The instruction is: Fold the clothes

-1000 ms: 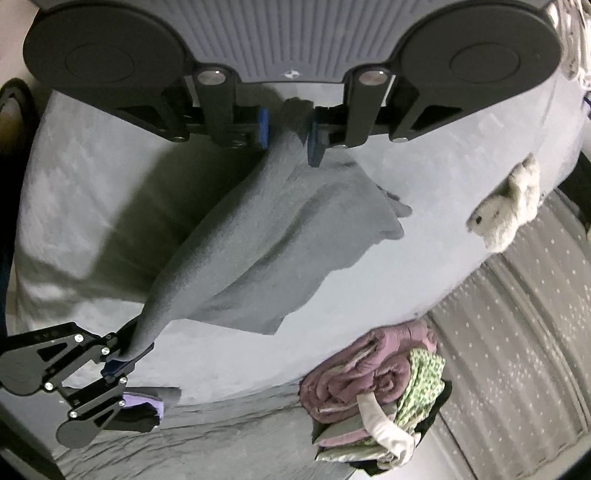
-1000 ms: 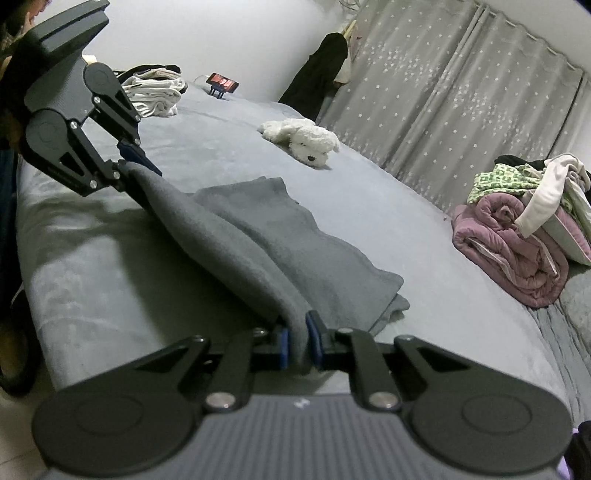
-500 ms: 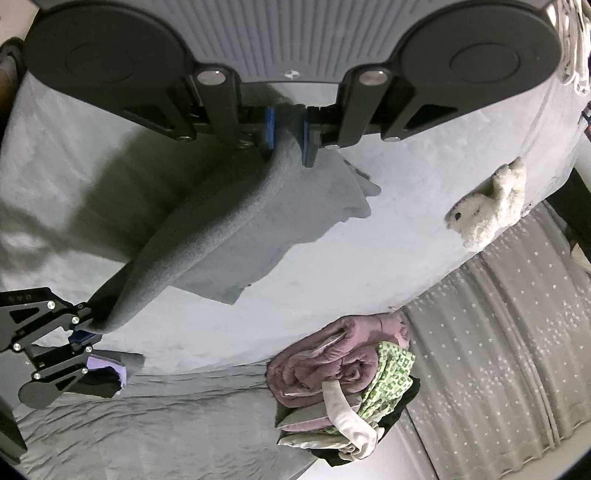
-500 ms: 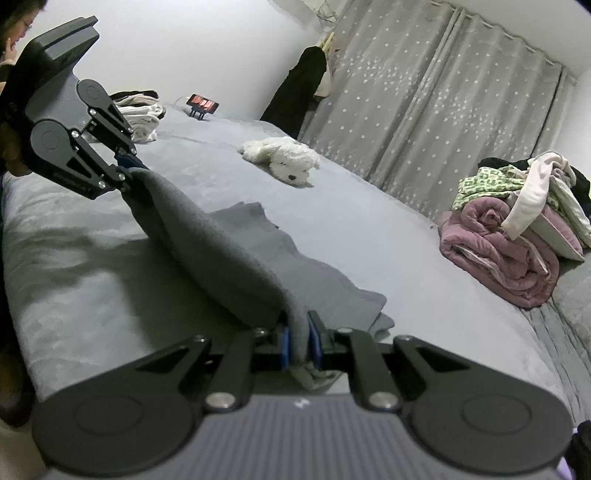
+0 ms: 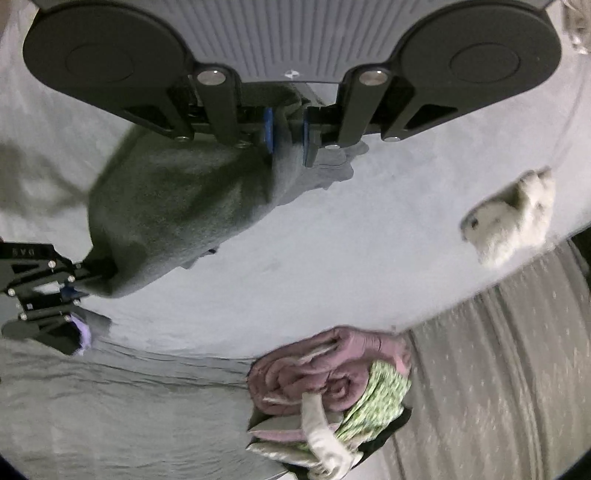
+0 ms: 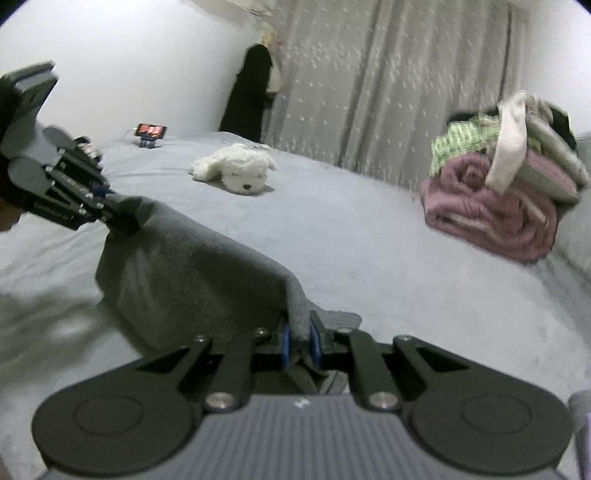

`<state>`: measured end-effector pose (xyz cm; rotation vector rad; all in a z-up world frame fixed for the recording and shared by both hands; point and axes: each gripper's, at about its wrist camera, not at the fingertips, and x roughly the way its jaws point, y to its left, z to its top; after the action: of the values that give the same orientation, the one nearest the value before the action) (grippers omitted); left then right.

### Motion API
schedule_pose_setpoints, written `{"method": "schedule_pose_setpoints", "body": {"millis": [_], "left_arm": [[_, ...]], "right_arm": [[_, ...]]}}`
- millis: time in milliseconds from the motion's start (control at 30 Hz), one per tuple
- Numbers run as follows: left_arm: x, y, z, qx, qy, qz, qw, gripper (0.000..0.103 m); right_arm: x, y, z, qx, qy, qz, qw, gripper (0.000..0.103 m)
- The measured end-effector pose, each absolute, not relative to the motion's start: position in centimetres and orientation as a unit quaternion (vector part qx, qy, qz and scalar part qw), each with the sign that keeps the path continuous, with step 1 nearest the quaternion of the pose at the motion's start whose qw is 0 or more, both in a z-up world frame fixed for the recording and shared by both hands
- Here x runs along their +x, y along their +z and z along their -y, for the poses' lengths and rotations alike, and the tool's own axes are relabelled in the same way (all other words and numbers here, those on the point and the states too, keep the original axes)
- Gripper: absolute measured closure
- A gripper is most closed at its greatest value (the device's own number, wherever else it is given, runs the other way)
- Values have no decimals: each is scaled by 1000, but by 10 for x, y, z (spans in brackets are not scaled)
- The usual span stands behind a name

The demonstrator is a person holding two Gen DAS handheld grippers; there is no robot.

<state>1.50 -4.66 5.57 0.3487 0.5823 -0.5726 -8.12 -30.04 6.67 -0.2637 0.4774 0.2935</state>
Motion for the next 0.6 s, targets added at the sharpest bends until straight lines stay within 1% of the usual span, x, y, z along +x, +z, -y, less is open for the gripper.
{"method": "schedule_pose_setpoints", "body": {"millis": [167, 267, 367, 467, 600], "left_arm": [[53, 52, 44, 127, -286, -312, 897, 91], [69, 47, 42, 97, -281, -319, 900, 91], [85, 42, 41, 68, -275, -326, 902, 92], [96, 31, 43, 51, -265, -339, 901, 94], [100, 19, 40, 32, -256, -353, 899, 95]], "right_arm": [[-47, 65, 308, -95, 136, -270, 948, 92], [-27, 62, 313, -77, 133, -287, 946, 92], [-2, 53, 324, -44, 130, -321, 937, 92], [18, 42, 332, -23, 128, -345, 929, 92], [30, 36, 336, -3, 134, -356, 925, 92]]}}
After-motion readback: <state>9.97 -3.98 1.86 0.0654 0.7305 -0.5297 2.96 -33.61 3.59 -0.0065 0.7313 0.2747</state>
